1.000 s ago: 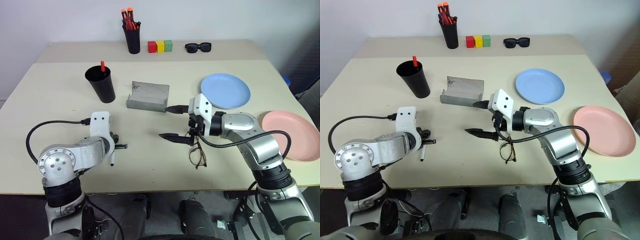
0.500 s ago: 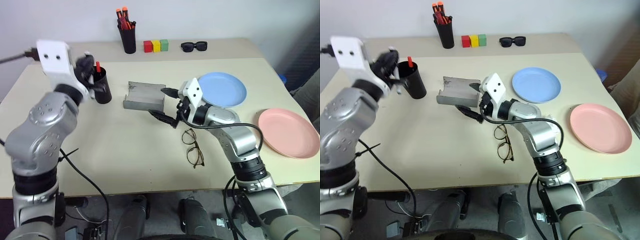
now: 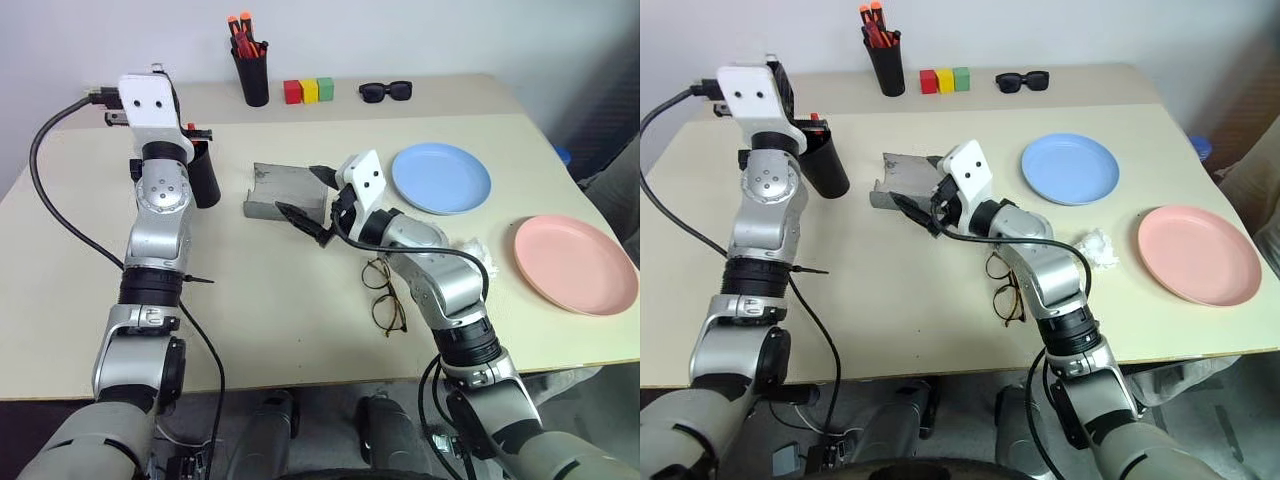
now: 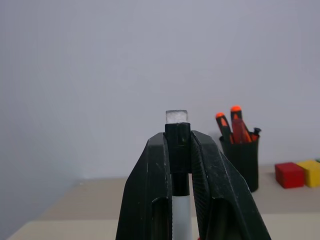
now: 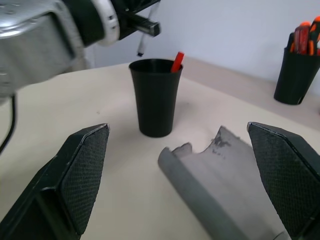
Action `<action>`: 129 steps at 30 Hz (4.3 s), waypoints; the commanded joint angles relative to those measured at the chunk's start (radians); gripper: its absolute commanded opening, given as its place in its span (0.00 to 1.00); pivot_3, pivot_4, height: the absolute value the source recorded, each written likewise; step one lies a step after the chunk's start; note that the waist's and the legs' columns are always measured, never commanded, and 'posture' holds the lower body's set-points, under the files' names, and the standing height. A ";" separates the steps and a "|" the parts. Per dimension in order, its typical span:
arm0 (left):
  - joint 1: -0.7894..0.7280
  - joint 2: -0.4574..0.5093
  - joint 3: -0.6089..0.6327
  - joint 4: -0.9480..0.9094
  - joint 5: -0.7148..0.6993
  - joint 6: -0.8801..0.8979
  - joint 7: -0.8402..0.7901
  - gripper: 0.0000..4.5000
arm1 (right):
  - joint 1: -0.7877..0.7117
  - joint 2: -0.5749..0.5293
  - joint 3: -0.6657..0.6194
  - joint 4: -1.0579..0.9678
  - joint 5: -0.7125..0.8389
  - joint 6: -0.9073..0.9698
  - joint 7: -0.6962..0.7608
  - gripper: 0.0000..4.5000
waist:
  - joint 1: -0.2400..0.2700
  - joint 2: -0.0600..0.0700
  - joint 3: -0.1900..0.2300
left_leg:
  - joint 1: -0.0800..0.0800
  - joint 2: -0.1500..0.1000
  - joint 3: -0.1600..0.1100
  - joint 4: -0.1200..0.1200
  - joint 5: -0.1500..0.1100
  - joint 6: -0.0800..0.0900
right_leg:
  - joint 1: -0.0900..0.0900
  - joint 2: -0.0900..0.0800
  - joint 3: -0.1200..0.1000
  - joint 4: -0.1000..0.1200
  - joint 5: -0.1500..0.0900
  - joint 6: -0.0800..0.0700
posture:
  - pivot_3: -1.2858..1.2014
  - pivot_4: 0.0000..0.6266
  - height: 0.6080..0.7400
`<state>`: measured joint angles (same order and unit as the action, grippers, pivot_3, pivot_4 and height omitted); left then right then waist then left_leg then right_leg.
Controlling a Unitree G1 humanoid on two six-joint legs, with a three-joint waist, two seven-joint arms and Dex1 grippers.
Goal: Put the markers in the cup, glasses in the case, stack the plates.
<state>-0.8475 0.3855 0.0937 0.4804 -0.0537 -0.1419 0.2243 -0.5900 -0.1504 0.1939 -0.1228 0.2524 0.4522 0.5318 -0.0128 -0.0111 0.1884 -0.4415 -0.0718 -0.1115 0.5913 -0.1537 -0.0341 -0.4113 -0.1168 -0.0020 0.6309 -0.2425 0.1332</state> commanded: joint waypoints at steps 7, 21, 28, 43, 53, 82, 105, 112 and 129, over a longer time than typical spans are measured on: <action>-0.094 -0.021 0.025 0.261 0.071 -0.246 0.011 0.00 | 0.020 0.035 0.023 -0.091 0.014 0.025 -0.022 1.00 | -0.001 0.000 0.000 | 0.000 0.000 0.000 0.001 0.000 0.000 | 0.000 0.000 0.000 0.000 0.000 0.000 | 0.52 0.24 1.00; -0.095 -0.052 0.037 0.359 0.085 -0.311 0.046 0.52 | 0.026 0.039 0.026 -0.092 0.015 0.023 -0.021 1.00 | -0.002 0.000 0.000 | 0.000 0.000 0.000 0.001 0.000 0.000 | 0.000 0.000 -0.001 0.001 0.000 0.000 | 0.52 0.24 1.00; -0.091 -0.061 0.037 0.322 0.079 -0.300 0.045 0.52 | 0.026 0.033 0.024 -0.093 0.013 0.023 -0.020 1.00 | -0.002 0.000 0.000 | 0.000 0.000 -0.001 0.001 0.000 0.000 | 0.000 0.000 -0.001 0.001 0.000 0.000 | 0.52 0.24 1.00; 0.034 0.104 -0.206 -0.053 -0.070 0.308 -0.881 1.00 | 0.068 -0.226 -0.062 -0.164 0.061 0.075 0.138 1.00 | -0.026 0.001 0.000 | 0.001 0.001 -0.001 0.000 0.000 0.000 | 0.001 0.001 -0.001 0.002 0.000 0.000 | 0.52 0.24 1.00; -0.108 0.116 -0.268 0.275 0.001 0.307 -1.137 1.00 | 0.191 -0.477 -0.130 -0.270 0.133 0.126 0.305 1.00 | -0.013 -0.001 0.001 | 0.000 0.000 -0.002 0.002 -0.001 0.002 | 0.002 0.000 -0.002 0.001 0.000 0.001 | 0.52 0.24 1.00; 0.107 0.172 -0.291 -0.032 0.015 0.140 -1.506 0.01 | 0.295 -0.533 -0.229 -0.342 0.200 0.265 0.235 1.00 | -0.003 -0.002 0.002 | -0.001 0.001 -0.001 0.004 -0.001 0.003 | 0.002 -0.001 -0.001 0.000 -0.001 0.001 | 0.52 0.24 1.00; 0.557 0.263 -0.088 -0.723 -0.245 0.333 -1.348 0.42 | 0.329 -0.494 -0.357 -0.346 0.456 0.733 0.092 1.00 | -0.004 0.000 0.001 | 0.000 0.005 -0.002 0.004 -0.003 0.005 | 0.002 -0.003 0.000 -0.001 -0.002 -0.002 | 0.52 0.24 1.00; 0.733 0.289 -0.102 -0.854 -0.220 0.308 -1.300 0.42 | 0.311 -0.453 -0.376 -0.306 0.501 0.817 0.037 1.00 | 0.012 0.000 0.001 | -0.001 0.005 -0.002 0.004 -0.003 0.005 | 0.004 -0.002 0.000 -0.004 -0.004 -0.006 | 0.52 0.24 1.00; 0.828 0.282 -0.087 -0.833 -0.206 0.247 -1.211 0.44 | 0.275 -0.469 -0.360 -0.309 0.526 0.868 -0.001 0.01 | 0.024 0.001 0.000 | -0.001 0.006 0.001 0.004 -0.003 0.005 | 0.003 -0.003 0.000 -0.006 -0.004 -0.007 | 0.52 0.24 1.00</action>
<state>-0.0277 0.6666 -0.0168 -0.3500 -0.2530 0.1218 -1.0023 -0.2863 -0.5967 -0.1603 -0.3877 0.7690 1.3251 0.5276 0.0109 -0.0099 0.1887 -0.4424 -0.0657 -0.1107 0.5954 -0.1572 -0.0289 -0.4084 -0.1194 -0.0015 0.6249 -0.2466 0.1267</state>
